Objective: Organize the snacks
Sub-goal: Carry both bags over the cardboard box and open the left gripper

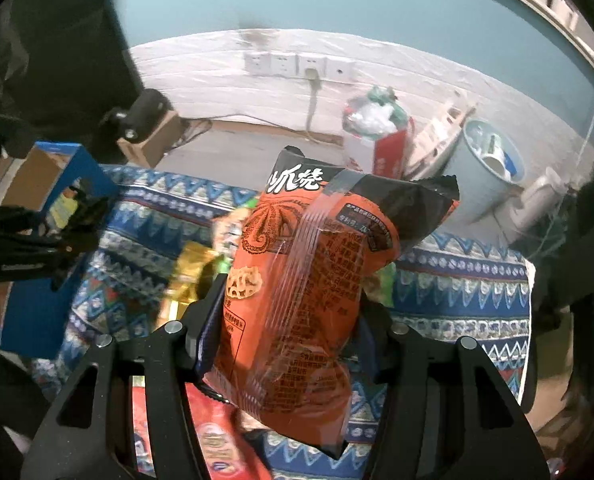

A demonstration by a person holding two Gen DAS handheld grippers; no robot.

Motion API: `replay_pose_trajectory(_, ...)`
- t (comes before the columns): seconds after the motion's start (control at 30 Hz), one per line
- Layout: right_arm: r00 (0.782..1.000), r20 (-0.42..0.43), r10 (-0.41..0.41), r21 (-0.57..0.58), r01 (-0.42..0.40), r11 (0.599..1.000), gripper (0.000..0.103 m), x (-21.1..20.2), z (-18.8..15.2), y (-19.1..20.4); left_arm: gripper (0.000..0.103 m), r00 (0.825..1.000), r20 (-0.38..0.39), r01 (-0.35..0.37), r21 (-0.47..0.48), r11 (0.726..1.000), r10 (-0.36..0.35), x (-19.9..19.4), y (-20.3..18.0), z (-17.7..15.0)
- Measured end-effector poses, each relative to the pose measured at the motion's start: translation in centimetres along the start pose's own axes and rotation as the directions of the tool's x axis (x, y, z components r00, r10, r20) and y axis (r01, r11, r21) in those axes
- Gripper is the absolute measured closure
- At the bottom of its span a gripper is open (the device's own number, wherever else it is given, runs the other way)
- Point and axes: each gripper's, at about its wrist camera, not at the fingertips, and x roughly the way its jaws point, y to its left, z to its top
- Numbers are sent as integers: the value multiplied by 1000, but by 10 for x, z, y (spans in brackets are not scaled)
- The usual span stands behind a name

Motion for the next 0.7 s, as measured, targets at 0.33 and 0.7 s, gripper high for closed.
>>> replay_pose_trajectory(0.33,998,27,54,-93,-51,994,48,-14,21,67,43,990,121,-80,23,997,77,-59,41,-31)
replay_pose_trajectory(0.7,990,35,133,-234,-121,965,48,-20,44,165,44,977,166,-126,-69,990,136,-90,116,-67)
